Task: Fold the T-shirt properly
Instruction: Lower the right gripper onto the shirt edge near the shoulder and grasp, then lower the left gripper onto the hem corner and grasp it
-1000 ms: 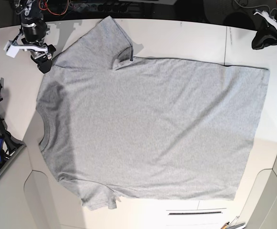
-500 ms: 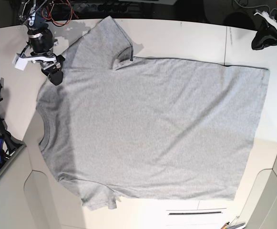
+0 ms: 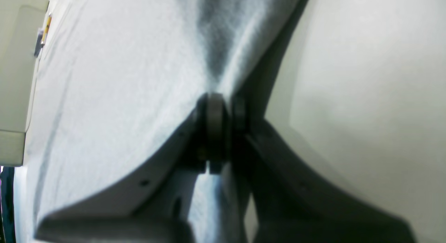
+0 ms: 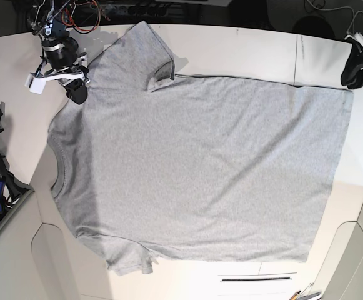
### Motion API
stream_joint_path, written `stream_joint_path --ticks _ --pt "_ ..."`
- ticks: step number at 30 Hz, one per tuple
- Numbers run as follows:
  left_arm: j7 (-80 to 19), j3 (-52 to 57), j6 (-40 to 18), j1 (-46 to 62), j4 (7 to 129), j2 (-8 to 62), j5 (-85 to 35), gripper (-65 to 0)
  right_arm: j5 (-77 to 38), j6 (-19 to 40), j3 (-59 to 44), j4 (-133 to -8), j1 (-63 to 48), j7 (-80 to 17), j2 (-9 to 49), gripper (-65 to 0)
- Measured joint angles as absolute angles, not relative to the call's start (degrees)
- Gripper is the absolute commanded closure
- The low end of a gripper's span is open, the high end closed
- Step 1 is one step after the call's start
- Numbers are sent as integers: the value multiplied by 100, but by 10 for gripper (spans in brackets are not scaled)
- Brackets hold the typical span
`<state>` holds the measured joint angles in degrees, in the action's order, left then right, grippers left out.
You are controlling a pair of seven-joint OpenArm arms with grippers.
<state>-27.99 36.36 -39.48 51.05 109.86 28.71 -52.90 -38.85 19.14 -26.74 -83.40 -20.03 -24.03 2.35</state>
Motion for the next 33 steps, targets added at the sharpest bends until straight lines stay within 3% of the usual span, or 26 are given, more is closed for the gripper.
stream_joint_path --ticks 9,19,20,24,33 --pt "-3511 4211 -3229 4062 10527 2858 -5492 -177 -3850 1929 -2674 -8340 -2003 -2388 237 0" --pt "-4534 4294 -3444 2908 8053 3127 -6827 -182 -3850 1929 -2674 -8340 -2003 -2386 237 0" --pt "-4648 4294 -3527 2862 7835 3181 -7000 -192 -3850 1929 -2674 -8340 -2001 -2386 237 0" --pt "-4805 4272 -3535 2724 7190 3286 -7223 -338 -3850 1929 -2674 -8340 -2003 -2386 235 0" --pt "-4816 4014 -3535 2624 6785 3256 -7273 -340 -3850 1929 -2674 -8340 -2003 -2386 235 0"
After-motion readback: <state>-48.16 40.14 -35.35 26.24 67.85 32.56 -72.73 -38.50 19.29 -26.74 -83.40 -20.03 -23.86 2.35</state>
